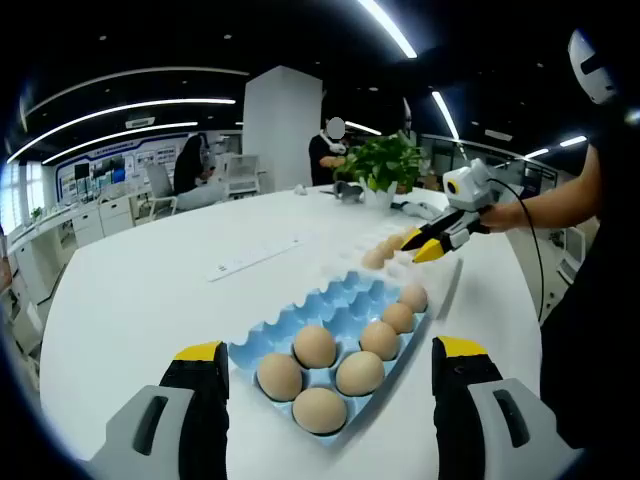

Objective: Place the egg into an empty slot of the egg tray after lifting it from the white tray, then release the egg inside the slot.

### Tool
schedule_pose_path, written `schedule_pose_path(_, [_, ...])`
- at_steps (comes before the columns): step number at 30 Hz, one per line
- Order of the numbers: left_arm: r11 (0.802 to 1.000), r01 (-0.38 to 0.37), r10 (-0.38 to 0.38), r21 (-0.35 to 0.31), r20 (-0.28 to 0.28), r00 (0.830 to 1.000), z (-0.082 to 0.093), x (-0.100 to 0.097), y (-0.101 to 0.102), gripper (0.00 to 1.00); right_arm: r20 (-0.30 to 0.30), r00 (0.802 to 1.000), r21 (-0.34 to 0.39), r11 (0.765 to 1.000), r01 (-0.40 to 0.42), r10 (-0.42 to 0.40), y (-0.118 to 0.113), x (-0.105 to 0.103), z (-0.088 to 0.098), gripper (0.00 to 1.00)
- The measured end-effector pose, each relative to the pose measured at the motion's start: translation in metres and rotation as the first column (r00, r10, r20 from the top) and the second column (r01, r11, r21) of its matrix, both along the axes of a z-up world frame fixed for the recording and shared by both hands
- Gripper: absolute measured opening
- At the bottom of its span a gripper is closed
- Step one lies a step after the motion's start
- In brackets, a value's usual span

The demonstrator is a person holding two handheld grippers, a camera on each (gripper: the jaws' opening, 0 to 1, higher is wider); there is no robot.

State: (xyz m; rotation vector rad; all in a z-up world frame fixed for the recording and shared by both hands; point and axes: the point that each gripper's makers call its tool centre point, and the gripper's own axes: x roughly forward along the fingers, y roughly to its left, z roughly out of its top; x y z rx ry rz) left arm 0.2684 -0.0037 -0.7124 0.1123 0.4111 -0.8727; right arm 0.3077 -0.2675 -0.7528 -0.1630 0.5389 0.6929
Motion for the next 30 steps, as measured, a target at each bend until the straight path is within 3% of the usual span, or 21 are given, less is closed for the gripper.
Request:
schedule_pose_path(7, [1.000, 0.001, -0.001, 0.004, 0.001, 1.000, 0.000, 0.001, 0.001, 0.83, 0.079, 0.988, -0.056, 0.989, 0.140, -0.135, -0.047, 0.014, 0.008, 0.28])
schedule_pose_path(12, [1.000, 0.000, 0.000, 0.007, 0.003, 1.000, -0.001, 0.002, 0.003, 0.84, 0.030, 0.977, -0.067, 0.975, 0.214, -0.212, -0.072, 0.016, -0.006, 0.28])
schedule_pose_path(19, [1.000, -0.001, 0.001, 0.004, 0.004, 1.000, -0.001, 0.002, 0.003, 0.83, -0.021, 0.984, -0.147, 0.974, 0.171, -0.176, -0.072, 0.008, -0.033, 0.29])
schedule_pose_path(22, [1.000, -0.004, 0.004, 0.007, 0.005, 1.000, -0.001, 0.003, 0.004, 0.84, -0.021, 0.984, -0.127, 0.976, 0.175, -0.180, -0.072, 0.010, -0.030, 0.27])
schedule_pose_path(24, [1.000, -0.004, 0.004, 0.009, 0.005, 1.000, -0.001, 0.003, 0.005, 0.83, -0.004, 0.987, -0.146, 0.976, 0.160, -0.162, -0.071, 0.013, -0.030, 0.26])
schedule_pose_path(30, [1.000, -0.003, 0.003, 0.010, 0.001, 1.000, -0.002, 0.002, 0.007, 0.83, -0.028, 0.985, -0.164, 0.972, 0.166, -0.173, -0.071, 0.015, -0.032, 0.25])
